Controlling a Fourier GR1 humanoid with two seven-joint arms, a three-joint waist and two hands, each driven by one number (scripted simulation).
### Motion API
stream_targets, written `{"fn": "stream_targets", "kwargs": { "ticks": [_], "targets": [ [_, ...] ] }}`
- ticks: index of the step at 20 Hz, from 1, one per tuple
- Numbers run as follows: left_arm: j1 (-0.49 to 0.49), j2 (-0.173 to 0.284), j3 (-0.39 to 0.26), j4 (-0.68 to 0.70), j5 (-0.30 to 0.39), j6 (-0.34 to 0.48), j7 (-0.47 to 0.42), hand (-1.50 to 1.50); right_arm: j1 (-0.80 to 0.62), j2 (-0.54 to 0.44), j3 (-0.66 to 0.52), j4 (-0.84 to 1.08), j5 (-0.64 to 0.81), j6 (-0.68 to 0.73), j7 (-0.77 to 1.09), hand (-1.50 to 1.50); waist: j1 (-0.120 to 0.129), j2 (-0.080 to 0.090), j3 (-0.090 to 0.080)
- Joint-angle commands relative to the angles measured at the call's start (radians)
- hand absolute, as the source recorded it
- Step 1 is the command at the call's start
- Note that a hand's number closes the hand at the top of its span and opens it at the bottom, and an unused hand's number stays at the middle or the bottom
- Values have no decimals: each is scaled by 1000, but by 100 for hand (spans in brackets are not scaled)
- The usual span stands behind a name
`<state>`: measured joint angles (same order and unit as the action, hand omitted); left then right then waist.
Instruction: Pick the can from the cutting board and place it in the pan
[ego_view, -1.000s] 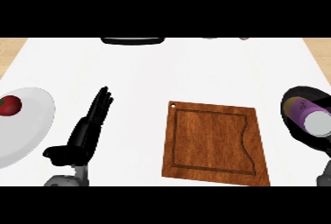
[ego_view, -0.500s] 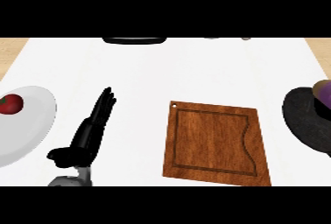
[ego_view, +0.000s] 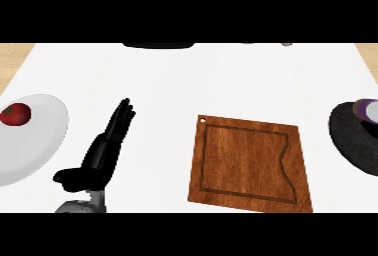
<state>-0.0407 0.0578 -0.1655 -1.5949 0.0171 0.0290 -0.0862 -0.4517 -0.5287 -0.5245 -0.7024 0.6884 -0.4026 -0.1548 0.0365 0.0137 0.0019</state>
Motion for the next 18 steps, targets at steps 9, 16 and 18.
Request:
{"fn": "stream_targets", "kwargs": {
  "ticks": [9,16,18],
  "targets": [
    [-22,-9,18,37,2,-3,-33,0,-182,-46,-88,353,-120,125,-251,-150,7,6,4],
    [66,-13,-23,-20,-22,4,-22,0,-184,-87,-245,368,-313,213,-385,-150,-9,-4,2],
    [28,8,12,-24,-5,-6,3,0,-145,-140,-267,393,-348,304,-408,-150,-17,-5,2]
  ]
}}
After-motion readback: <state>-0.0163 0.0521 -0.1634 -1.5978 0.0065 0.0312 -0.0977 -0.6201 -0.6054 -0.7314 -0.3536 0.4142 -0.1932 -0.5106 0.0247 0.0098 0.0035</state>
